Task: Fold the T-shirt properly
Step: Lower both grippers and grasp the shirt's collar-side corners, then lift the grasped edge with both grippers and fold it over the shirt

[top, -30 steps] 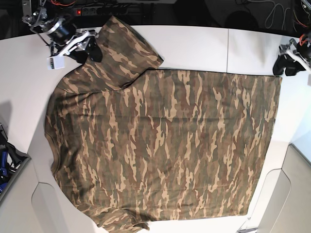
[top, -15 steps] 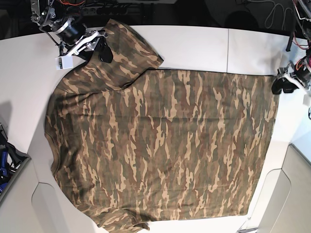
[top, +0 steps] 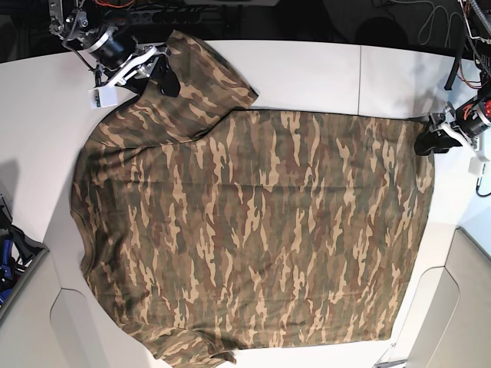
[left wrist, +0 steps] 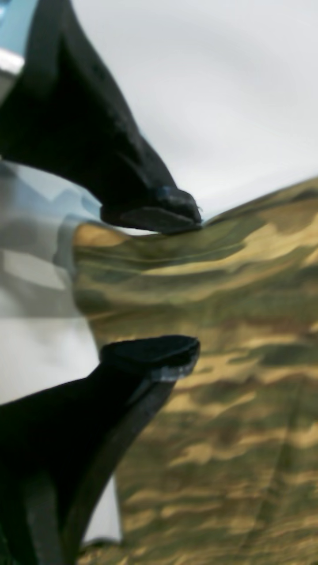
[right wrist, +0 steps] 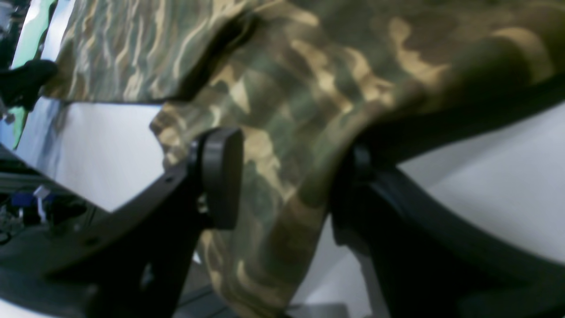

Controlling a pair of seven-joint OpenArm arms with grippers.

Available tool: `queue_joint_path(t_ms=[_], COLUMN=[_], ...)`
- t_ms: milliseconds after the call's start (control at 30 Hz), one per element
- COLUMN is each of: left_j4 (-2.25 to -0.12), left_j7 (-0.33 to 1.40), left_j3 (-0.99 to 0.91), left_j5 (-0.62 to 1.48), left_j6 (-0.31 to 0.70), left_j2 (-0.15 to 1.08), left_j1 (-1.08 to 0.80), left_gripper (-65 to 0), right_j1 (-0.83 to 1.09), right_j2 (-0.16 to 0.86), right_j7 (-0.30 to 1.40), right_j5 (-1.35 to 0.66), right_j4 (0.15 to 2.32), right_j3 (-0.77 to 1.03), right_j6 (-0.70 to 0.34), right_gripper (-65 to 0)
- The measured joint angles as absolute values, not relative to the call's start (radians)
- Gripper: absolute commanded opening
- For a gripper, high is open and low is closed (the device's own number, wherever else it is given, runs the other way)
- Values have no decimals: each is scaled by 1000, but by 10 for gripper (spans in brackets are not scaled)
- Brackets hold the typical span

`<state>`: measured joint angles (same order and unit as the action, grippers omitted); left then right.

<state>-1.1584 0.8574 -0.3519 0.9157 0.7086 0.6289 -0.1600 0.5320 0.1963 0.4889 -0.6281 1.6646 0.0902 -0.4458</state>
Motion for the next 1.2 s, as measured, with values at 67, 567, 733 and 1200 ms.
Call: queue_joint_path(t_ms=[67,567,733,1200], left_j4=[-1158,-1155,-1167,-1433], left_j7=[888,882,930,979], left_j3=[-352,-342,-339,-398], left_j5=[935,964,1028,1066], left_j6=[712,712,704,693], left_j2=[629,618,636,651], left_j1=[-160,-168,-177,-427], left_gripper=[-343,-650,-650,-650], right_j1=[532,534,538,627], right_j2=[197,191,189,191], right_j7=[491,511,606,769], right_j5=[-628,-615,-635,-888], right_j4=[1665,1660,1678,1803], right_j3=[90,92,143,410], right_j6=[-457,-467,-566,-580], right_gripper=[-342,-650,-650,-650])
